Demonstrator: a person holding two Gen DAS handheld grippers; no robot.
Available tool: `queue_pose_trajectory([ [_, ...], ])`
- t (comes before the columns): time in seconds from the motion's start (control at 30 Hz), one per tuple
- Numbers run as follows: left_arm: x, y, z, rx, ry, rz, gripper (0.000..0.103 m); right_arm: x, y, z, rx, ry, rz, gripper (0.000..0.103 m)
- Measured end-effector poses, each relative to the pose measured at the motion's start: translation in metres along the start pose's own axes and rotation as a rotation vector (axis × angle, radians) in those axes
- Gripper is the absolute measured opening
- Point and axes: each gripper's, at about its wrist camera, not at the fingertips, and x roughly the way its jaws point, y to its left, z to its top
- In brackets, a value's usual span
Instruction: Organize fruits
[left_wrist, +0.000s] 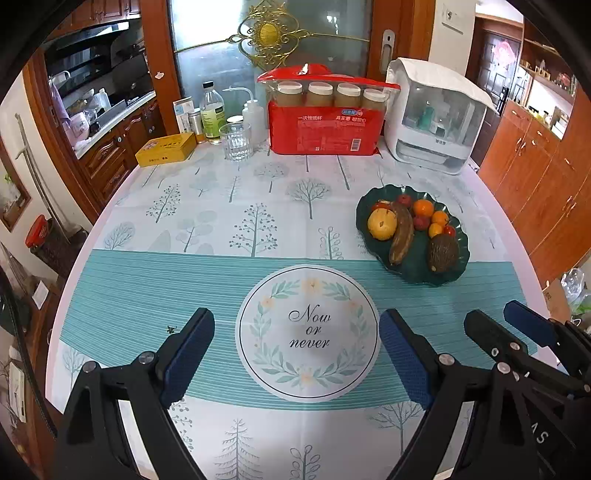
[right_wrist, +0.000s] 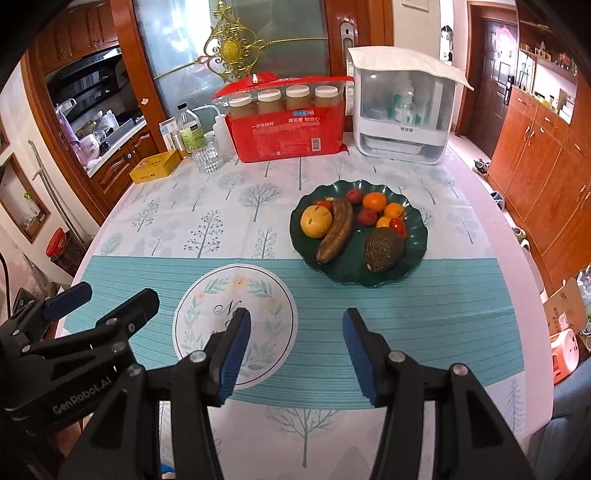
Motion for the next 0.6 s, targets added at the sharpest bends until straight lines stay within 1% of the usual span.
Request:
queue_pose_trajectory([
  [0.37, 0.011, -0.004, 0.0, 0.02, 0.029, -0.009, 0.09, 0.008, -0.005, -0.001, 0.018, 0.023, -0.023, 0.053],
  [0.6, 0.018, -0.01, 0.002, 0.032, 0.042, -0.021, 0.09, 0.008, -0.009, 0.0, 0.024, 0.019, -0.047, 0.053],
])
